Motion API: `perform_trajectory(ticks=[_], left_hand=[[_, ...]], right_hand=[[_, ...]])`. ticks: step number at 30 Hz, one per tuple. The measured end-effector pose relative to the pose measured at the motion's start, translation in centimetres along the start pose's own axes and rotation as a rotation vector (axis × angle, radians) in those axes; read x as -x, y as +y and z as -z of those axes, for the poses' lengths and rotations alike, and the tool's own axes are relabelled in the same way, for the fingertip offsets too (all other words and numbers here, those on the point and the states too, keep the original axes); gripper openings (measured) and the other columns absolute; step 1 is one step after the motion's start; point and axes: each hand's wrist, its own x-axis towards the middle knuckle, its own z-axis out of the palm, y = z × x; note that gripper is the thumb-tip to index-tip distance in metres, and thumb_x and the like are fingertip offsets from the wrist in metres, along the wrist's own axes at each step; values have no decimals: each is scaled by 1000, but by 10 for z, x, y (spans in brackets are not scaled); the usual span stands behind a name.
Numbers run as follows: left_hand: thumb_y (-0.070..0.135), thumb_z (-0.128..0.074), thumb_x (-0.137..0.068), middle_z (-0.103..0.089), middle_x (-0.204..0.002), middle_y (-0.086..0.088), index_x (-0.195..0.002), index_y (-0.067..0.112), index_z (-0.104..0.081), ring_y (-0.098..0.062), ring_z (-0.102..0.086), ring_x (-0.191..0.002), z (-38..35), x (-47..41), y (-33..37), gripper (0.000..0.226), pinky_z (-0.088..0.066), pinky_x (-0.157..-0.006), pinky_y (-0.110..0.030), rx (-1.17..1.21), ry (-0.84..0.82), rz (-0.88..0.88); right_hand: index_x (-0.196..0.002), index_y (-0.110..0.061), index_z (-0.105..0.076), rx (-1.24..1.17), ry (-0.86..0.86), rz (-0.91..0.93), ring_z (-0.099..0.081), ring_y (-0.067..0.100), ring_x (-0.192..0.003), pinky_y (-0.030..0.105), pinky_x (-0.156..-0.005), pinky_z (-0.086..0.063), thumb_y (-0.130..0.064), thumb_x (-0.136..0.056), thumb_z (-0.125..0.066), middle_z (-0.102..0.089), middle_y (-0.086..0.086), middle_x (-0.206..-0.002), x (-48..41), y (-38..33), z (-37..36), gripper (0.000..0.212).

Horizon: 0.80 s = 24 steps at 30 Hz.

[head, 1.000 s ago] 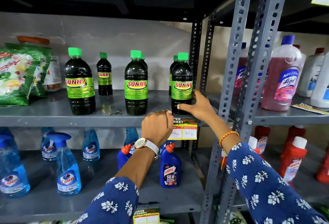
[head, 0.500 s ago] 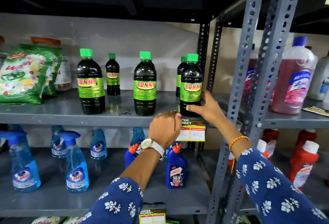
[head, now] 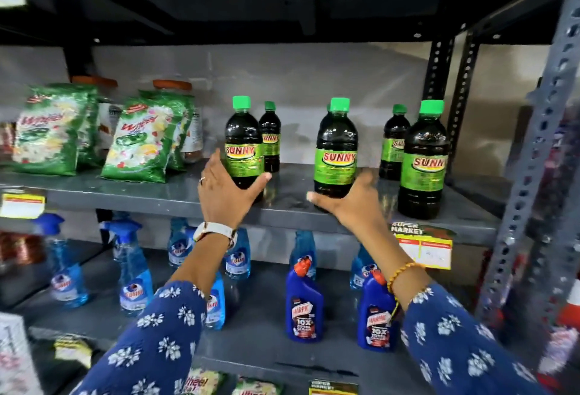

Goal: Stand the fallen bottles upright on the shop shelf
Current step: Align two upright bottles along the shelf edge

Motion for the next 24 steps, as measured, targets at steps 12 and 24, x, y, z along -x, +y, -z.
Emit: perform_trajectory(ticks=[12, 24], left_hand=[[71, -64, -62, -68, -74, -13, -97, 5, -54, -34, -63, -67, -23, 0, -26, 76, -44, -73, -39, -107, 108, -51], [71, -63, -63, -68, -78, -11, -98, 5, -53, -33, -63, -71, -21, 0, -25, 75, -41, -77, -39, -89, 80, -39]], right_hand=[[-103, -7, -42, 340, 149, 79, -63, 34, -87, 40, -68, -51, -61, -57, -74, -64, 13, -98, -3, 13, -18, 78], [-100, -8, -40, 351, 207, 133, -63, 34, -83, 30, -60, -40, -61, -57, -74, -64, 11, -94, -3, 18, -21, 77]])
